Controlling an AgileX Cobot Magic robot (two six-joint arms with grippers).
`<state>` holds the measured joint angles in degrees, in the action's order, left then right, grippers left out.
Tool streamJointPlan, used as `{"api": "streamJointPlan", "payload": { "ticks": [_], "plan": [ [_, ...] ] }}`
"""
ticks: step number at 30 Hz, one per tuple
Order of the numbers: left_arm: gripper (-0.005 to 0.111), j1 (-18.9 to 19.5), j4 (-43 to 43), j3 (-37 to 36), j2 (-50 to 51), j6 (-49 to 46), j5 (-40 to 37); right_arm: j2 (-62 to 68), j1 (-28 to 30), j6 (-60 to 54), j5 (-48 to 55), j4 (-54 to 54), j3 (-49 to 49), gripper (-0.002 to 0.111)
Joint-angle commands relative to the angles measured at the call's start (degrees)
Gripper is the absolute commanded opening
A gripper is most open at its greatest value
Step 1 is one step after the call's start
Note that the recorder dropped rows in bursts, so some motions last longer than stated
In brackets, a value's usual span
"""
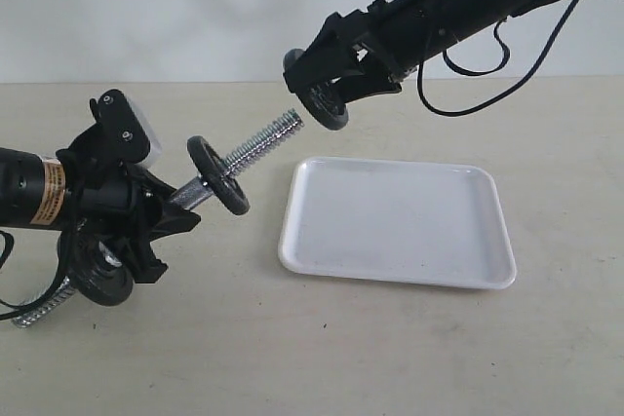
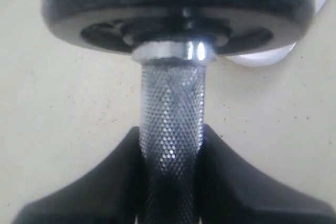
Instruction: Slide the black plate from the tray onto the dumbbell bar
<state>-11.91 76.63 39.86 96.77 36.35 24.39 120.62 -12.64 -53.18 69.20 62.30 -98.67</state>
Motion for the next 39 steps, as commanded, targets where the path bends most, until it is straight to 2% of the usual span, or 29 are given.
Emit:
{"api": "streamJointPlan", "payload": {
  "ticks": [1,16,39],
  "plan": [
    [0.004,-0.1,-5.4,2.1,-3.4,-0.4,18.4,-1.1,0.1,1.5,0.8,3.9,-0.9,0.0],
    [0.004,-0.1,-7.0,2.1,-3.4,-1.5,20.4,-0.4,-2.2,2.5,0.8,3.7,-0.9,0.0],
    [0.004,-0.1,-7.2,2.1,-3.4,-2.0,21.4,1.2,-2.3,-0.1,0.8,7.1,-0.9,0.0]
  ]
}}
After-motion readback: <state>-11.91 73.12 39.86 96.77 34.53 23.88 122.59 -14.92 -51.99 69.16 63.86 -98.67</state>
